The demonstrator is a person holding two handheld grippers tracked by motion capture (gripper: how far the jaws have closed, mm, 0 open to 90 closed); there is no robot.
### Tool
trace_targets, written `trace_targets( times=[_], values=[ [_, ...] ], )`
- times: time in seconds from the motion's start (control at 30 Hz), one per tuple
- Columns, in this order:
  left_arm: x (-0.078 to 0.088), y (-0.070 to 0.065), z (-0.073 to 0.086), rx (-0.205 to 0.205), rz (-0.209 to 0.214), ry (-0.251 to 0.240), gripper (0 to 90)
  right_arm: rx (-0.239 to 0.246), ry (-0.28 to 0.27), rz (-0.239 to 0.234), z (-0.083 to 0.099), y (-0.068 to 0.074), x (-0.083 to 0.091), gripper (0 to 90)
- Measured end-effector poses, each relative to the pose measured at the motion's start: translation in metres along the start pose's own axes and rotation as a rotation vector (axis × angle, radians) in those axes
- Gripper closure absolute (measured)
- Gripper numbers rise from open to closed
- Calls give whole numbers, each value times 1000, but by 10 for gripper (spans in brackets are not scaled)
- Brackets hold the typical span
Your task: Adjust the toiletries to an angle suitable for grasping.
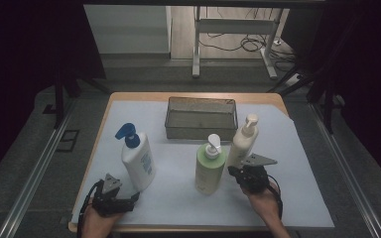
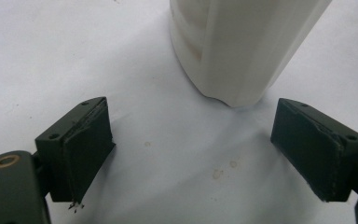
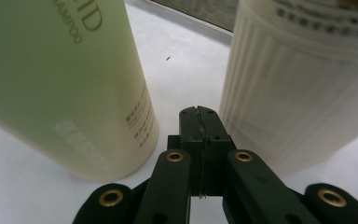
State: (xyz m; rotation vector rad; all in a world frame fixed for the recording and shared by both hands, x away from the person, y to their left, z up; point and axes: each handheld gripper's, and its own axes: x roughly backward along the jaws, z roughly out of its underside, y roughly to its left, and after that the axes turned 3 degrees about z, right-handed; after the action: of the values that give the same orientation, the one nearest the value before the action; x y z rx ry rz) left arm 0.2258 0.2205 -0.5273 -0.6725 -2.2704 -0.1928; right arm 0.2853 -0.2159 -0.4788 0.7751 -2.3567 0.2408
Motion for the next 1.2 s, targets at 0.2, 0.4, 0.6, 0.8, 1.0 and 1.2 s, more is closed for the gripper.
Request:
trace_targets(
  times=[0.2,0.4,0.6,0.8,1.0,1.2],
  values=[
    [0,0,0,0,0,0,120,13,-5,35,-4,7,-10,896],
    [0,0,0,0,0,0,120,3,-4,62,-4,6,-16,896],
    [0,0,0,0,0,-1,120,15,-1,78,-2,8,-16,897],
    [0,0,0,0,0,-1,120,12,1,84,2,3,-11,896],
    [0,0,0,0,0,-1,120,9,7,94,8,-4,-5,896],
    [0,0,0,0,-1,-1,120,5,9,103,13,-12,0,895]
  ],
)
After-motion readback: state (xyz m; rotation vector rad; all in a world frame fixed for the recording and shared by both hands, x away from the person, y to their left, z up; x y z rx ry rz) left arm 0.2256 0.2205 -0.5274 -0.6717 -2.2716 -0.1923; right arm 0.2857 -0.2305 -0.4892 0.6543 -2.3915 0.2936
